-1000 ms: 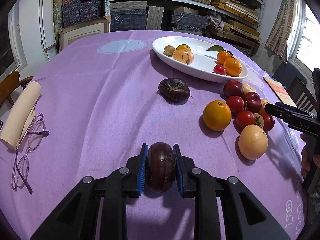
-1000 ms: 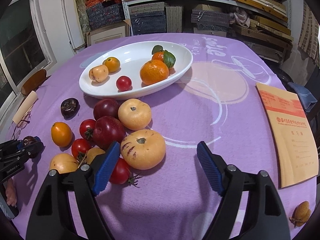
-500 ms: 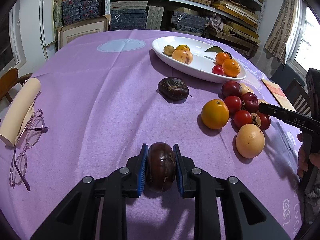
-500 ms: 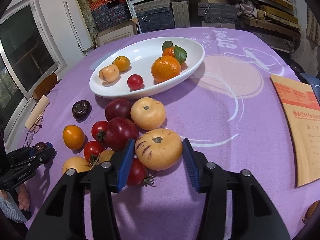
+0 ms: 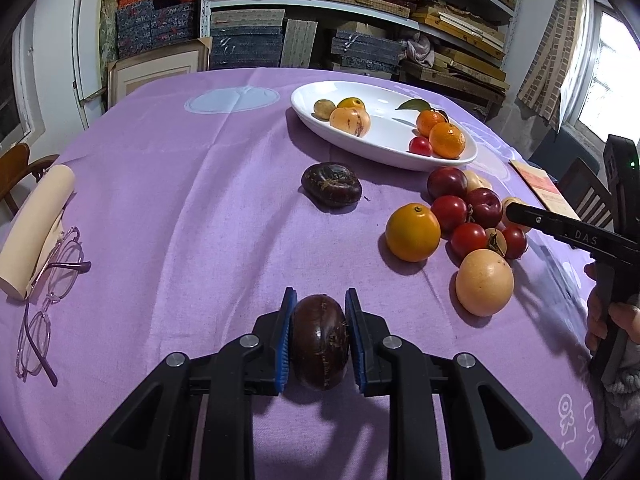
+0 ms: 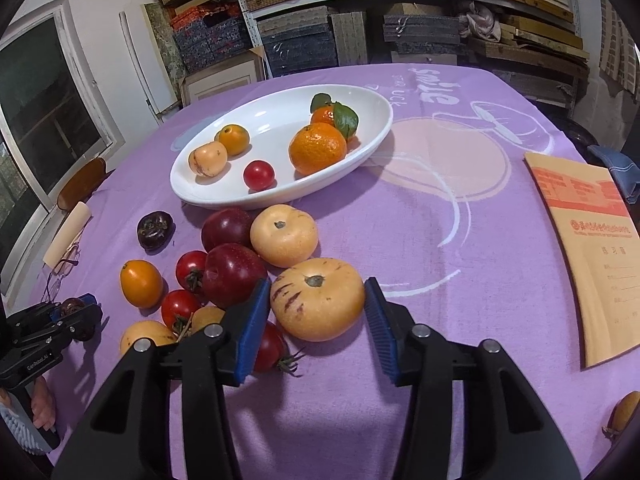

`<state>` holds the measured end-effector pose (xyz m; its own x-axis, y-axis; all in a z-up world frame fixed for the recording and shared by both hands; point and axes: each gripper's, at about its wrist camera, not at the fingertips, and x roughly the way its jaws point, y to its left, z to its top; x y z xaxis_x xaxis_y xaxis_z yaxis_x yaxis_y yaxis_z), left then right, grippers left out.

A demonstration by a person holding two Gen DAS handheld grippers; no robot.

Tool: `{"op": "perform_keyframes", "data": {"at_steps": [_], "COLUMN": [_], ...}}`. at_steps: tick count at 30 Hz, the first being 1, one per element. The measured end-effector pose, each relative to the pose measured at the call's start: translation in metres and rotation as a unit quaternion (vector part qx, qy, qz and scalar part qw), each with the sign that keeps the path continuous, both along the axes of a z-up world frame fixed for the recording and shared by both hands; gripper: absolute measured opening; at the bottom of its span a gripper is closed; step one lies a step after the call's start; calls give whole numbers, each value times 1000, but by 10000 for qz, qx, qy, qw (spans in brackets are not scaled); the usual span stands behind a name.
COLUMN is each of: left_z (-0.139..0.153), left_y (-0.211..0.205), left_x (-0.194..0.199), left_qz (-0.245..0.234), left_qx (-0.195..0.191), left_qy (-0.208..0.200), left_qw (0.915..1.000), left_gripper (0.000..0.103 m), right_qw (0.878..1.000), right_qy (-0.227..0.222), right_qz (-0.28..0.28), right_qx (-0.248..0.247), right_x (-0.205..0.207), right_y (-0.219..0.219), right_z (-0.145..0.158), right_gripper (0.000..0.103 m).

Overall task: Organize fruits
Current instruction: 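Grasp the large striped pale fruit with right tool while left tool holds the dark fruit, then lower both held fruits onto the white plate and open both tools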

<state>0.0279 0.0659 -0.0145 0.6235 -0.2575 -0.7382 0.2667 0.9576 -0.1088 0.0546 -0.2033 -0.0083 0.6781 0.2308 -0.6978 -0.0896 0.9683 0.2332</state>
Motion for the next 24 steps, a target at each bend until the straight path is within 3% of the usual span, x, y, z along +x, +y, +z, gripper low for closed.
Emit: {"op": "perform_keyframes", "data": {"at_steps": [5, 10, 17, 24], "left_z": [-1, 12, 54, 53], "left_y": [1, -5, -37, -98], "left_x": [-3, 7, 81, 153], "left_qz": [7, -65, -195, -414], "left_qx": [45, 172, 204, -144], "left_qy": [30, -245, -622, -229], "left_qw": [10000, 9995, 9977, 9988], "left_gripper": [25, 25, 25, 25], "right_qw": [10000, 9997, 9995, 9985], "right_qy": [-49, -212, -298, -451], "right_qz": [-28, -102, -86, -245], "right_qx": [3, 75, 43, -172], "right_x": [-1, -4, 26, 100], "right_y": [-1, -8, -11, -5], "right_z": [2, 11, 38, 71], "right_gripper": [47, 47, 47, 47]}}
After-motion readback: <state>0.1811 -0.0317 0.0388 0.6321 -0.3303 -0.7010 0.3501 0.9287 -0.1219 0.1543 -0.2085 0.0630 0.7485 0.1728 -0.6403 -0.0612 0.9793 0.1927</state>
